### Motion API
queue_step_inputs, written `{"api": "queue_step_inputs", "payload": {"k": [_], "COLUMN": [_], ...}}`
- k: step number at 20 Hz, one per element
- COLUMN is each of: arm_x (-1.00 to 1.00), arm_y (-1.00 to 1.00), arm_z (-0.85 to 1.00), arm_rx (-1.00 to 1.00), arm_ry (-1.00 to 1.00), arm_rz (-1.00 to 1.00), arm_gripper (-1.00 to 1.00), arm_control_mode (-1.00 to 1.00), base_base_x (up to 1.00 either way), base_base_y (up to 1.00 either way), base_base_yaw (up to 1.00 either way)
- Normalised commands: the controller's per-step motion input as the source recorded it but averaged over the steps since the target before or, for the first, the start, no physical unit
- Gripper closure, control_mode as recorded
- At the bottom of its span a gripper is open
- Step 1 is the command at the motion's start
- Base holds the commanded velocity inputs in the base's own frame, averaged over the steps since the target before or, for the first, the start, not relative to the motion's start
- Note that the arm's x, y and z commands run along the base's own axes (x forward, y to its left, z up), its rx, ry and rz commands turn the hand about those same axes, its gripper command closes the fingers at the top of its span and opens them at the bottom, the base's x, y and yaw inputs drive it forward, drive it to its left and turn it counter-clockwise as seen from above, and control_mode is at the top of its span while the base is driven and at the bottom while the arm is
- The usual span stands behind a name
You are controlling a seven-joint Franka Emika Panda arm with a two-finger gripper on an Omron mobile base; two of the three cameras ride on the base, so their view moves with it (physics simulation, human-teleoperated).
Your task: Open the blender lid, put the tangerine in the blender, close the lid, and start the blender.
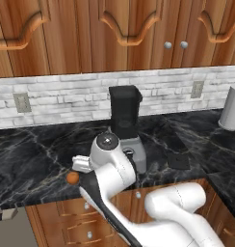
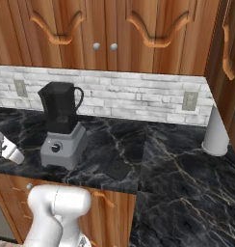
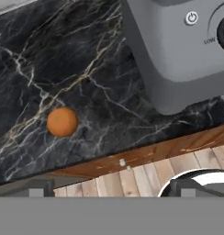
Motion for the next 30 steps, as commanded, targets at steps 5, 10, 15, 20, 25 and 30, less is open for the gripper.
{"api": "queue_step_inputs", "payload": {"k": [5, 10, 15, 20, 25, 30], "arm_x": [0.52, 0.45, 0.33, 0.34, 0.29, 0.04], "arm_y": [0.72, 0.55, 0.23, 0.03, 0.10, 0.08], "arm_z": [-0.22, -0.22, -0.38, -0.41, -0.24, -0.20], "arm_rx": [0.00, 0.00, -0.02, -0.03, 0.00, 0.00], "arm_ry": [0.08, 0.05, 0.03, 0.06, 0.02, 0.00], "arm_rz": [0.05, 0.01, 0.00, 0.00, 0.00, 0.00], "arm_gripper": [-1.00, -1.00, -1.00, -1.00, -1.00, -1.00], "arm_control_mode": [-1.00, -1.00, -1.00, -1.00, -1.00, -1.00], "base_base_x": [0.00, 0.00, 0.00, 0.00, 0.00, 0.00], "base_base_y": [0.00, 0.00, 0.00, 0.00, 0.00, 0.00], "base_base_yaw": [0.00, 0.00, 0.00, 0.00, 0.00, 0.00]}}
